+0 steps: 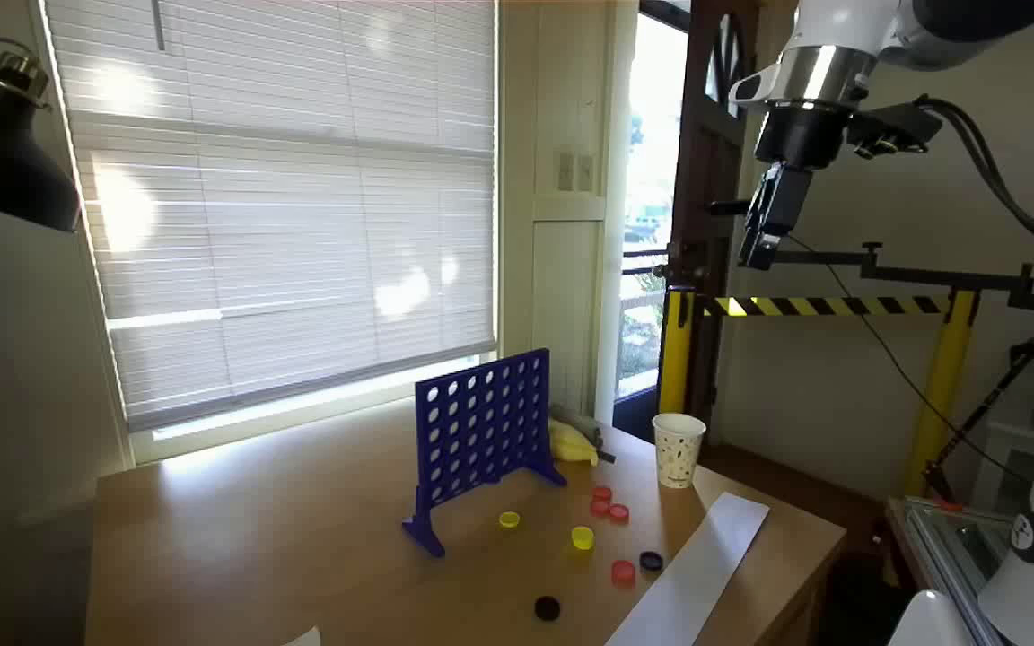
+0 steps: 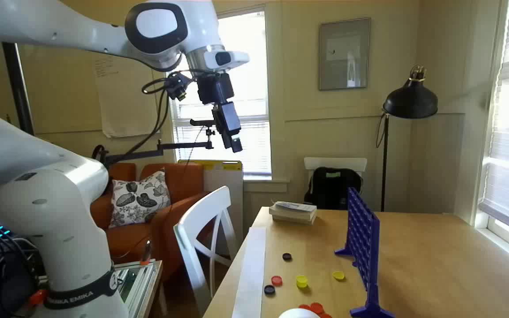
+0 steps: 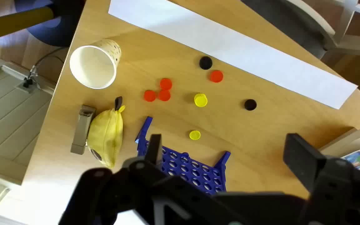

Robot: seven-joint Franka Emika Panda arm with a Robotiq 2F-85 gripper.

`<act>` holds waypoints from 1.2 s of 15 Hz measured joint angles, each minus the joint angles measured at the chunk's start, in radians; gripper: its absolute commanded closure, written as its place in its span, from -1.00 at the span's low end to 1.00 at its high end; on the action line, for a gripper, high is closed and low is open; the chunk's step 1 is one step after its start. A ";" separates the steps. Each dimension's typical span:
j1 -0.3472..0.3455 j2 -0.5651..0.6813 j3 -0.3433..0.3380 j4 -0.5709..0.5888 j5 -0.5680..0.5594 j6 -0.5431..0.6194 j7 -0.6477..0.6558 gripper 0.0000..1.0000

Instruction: Put one yellow disc on the two yellow discs

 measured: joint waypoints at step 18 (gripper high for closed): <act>-0.041 0.115 -0.019 -0.033 0.000 0.218 0.036 -1.00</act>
